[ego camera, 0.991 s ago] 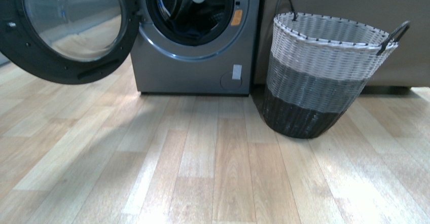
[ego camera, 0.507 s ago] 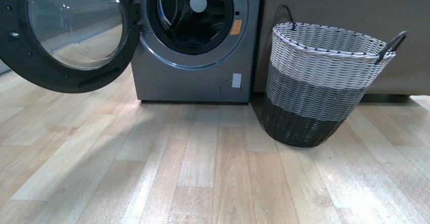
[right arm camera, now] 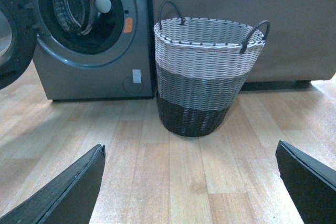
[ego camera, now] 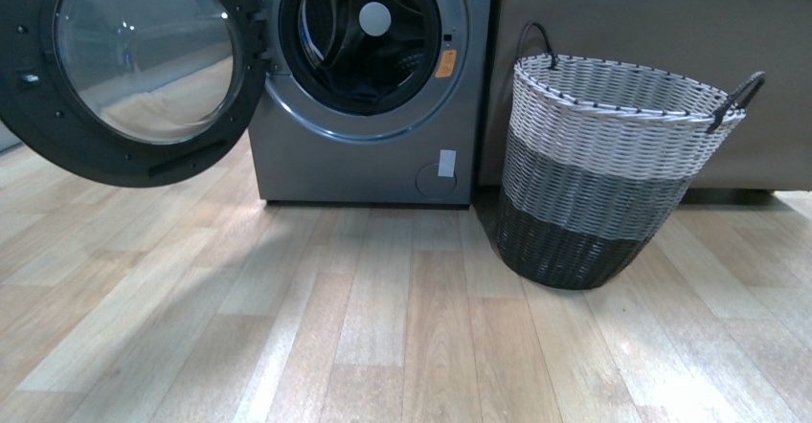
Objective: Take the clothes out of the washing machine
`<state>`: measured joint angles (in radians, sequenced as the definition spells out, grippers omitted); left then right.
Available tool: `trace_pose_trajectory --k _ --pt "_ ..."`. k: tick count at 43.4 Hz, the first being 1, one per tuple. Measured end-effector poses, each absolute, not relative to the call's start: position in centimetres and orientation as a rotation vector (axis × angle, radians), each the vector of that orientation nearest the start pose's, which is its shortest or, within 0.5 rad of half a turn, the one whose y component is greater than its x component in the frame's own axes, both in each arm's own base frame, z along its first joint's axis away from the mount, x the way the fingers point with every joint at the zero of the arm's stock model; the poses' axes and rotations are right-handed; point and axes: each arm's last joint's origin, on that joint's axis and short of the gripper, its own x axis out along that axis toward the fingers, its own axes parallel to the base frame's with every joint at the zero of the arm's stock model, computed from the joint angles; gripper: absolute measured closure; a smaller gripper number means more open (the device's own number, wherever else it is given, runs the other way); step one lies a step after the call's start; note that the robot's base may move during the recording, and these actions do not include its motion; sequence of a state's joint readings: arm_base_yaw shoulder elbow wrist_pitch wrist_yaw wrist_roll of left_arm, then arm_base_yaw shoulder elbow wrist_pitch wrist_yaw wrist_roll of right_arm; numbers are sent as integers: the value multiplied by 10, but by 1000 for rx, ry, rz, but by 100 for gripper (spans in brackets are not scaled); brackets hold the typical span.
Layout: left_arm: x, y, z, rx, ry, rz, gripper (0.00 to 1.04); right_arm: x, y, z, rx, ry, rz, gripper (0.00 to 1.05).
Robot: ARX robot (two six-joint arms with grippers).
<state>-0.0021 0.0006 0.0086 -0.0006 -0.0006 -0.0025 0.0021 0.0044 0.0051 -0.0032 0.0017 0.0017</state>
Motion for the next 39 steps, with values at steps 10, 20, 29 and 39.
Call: trace_pose_trajectory --k 10,20,29,39 --pt "97 0 166 -2 -7 -2 6 98 0 165 2 2 1 8" --pt "97 0 166 -2 -6 -1 6 98 0 165 1 2 0 8" --pt "97 0 166 -2 -7 -2 6 98 0 165 2 2 0 8" --pt "97 0 166 -2 -7 0 6 98 0 165 2 3 3 8"
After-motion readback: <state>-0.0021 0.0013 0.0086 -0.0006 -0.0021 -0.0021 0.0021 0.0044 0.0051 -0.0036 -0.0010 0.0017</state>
